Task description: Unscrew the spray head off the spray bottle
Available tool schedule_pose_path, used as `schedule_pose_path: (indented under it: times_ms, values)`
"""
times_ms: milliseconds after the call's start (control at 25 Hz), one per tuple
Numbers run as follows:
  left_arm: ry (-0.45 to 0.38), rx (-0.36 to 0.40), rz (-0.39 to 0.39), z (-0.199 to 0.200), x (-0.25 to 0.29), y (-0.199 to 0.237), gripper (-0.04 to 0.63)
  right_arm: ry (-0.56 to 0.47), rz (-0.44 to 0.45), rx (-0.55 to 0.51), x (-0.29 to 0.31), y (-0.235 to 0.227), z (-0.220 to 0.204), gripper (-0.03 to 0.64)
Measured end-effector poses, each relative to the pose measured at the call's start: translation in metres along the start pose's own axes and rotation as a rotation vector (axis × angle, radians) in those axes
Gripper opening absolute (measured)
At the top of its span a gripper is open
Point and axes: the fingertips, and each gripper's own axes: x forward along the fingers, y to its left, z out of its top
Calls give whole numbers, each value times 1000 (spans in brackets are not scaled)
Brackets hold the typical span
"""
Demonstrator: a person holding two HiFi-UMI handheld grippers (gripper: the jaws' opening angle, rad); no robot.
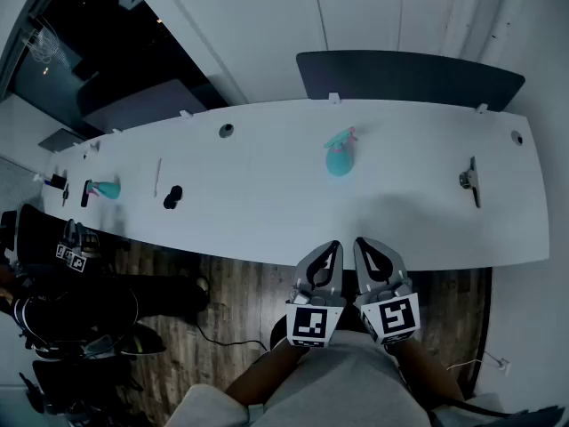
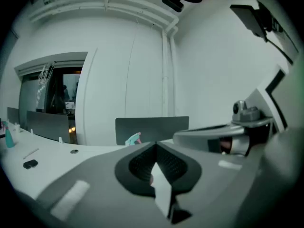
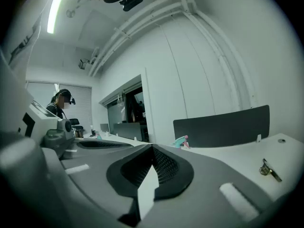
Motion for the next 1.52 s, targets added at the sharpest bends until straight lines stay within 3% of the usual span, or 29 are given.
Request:
schedule_pose_path:
  times_ms: [440,800,1120,1200,1320,1520]
  values:
    - [83,-12,23,-21,54,36,2,79,-6,-6,49,-36,-14,-5]
    - [70,5,-98,-27,127,78,2,139,-65,-21,117,-56,-12,-5]
    - [165,28,-202,-74,186,97,5,223,-178,-18,145,-79,-23,-5]
    - [200,44,-226,-88,200,96,95,234,-182,-10,149,-87,-25,-5]
    - [210,76,-209,-93,221,98,111,243,-167,-6,159,-97,-27,-5]
    - [276,71,-190,-108,234,97,217,254,-125,-11,169,-103,-24,-5]
